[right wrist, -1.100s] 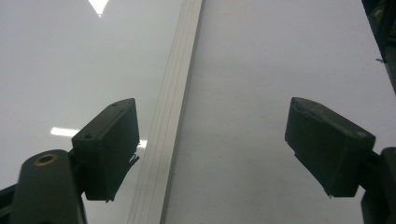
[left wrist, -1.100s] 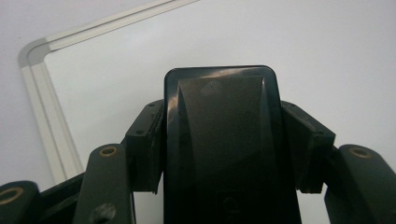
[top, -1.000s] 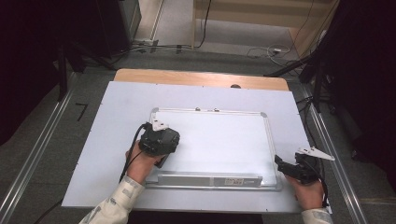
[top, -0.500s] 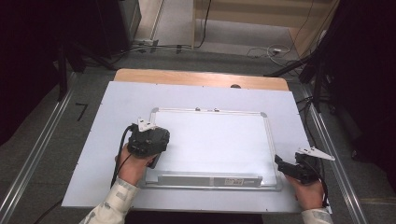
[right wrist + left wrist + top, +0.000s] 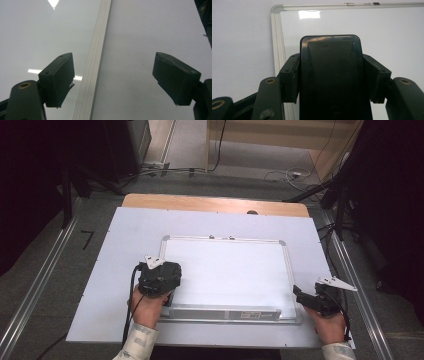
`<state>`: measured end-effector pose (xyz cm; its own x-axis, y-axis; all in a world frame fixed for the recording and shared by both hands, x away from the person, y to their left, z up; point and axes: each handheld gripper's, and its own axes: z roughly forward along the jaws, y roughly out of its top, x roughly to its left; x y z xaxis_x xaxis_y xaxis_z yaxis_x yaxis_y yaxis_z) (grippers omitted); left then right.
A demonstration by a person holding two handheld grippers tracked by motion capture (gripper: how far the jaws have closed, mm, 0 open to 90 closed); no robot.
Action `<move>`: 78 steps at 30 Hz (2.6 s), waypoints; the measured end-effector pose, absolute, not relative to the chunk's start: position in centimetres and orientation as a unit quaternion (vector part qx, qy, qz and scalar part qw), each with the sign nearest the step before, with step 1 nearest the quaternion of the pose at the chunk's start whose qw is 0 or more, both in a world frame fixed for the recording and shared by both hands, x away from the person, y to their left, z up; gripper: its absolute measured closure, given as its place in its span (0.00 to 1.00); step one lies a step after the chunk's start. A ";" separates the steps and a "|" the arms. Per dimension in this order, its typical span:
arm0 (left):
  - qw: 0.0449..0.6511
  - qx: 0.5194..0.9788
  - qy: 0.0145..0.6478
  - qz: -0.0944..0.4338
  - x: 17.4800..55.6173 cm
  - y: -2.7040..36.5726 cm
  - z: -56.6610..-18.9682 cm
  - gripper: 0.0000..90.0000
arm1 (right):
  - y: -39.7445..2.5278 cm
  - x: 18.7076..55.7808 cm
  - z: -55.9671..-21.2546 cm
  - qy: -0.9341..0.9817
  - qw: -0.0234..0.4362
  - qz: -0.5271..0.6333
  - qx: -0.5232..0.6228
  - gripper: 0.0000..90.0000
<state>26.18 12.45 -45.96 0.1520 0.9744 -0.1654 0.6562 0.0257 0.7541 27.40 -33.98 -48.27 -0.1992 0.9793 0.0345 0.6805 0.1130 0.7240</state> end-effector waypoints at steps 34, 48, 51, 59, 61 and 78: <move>0.303 0.652 0.646 0.255 25.5 10.6 -48.9 0.35 | -33.9 27.5 -48.4 0.710 0.234 0.315 0.585 0.18; 0.351 0.638 0.632 0.265 24.0 12.2 -47.2 0.31 | -34.0 27.5 -48.3 0.708 0.235 0.316 0.586 0.18; 0.372 0.635 0.626 0.258 23.5 12.7 -46.6 0.28 | -34.0 27.4 -48.3 0.708 0.236 0.317 0.585 0.18; 0.422 0.617 0.623 0.230 23.6 15.5 -45.0 0.25 | -34.0 27.3 -48.3 0.707 0.238 0.316 0.586 0.18; 0.423 0.614 0.623 0.235 23.8 16.3 -44.6 0.25 | -34.0 27.3 -48.2 0.707 0.237 0.318 0.585 0.18; 0.428 0.617 0.617 0.234 24.4 18.3 -43.5 0.24 | -34.0 27.2 -48.2 0.707 0.238 0.316 0.585 0.18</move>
